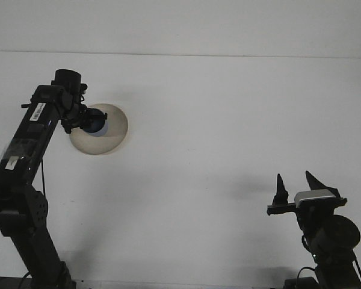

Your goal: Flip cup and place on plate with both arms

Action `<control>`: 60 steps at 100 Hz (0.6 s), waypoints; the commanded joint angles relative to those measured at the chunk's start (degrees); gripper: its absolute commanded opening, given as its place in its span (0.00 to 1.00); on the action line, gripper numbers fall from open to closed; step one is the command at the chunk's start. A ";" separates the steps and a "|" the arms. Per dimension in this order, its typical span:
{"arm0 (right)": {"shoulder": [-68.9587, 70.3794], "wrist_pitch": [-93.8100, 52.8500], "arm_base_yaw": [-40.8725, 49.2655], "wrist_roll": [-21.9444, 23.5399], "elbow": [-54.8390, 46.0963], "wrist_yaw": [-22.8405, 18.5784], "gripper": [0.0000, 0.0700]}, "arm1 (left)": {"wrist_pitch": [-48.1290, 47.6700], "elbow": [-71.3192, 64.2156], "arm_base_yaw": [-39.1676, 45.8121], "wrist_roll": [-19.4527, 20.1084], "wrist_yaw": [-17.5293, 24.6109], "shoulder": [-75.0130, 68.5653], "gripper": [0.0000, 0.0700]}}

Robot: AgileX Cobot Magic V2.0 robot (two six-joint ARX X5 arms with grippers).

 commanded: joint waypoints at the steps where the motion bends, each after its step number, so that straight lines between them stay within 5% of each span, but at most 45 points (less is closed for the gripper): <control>1: 0.20 0.48 0.09 0.74 0.63 0.02 0.70 | 0.37 1.22 0.48 -0.35 0.02 2.10 0.01; 30: 0.20 0.48 0.07 0.74 0.63 0.02 0.70 | -0.24 1.22 1.18 -0.87 1.20 5.11 0.05; 48: 0.20 0.48 0.07 0.74 0.63 0.04 0.70 | 0.33 1.55 1.22 -1.05 1.36 5.18 0.57; 60: 0.20 0.48 0.07 0.74 0.63 0.15 0.70 | -0.07 3.28 1.22 -1.03 1.38 5.18 0.74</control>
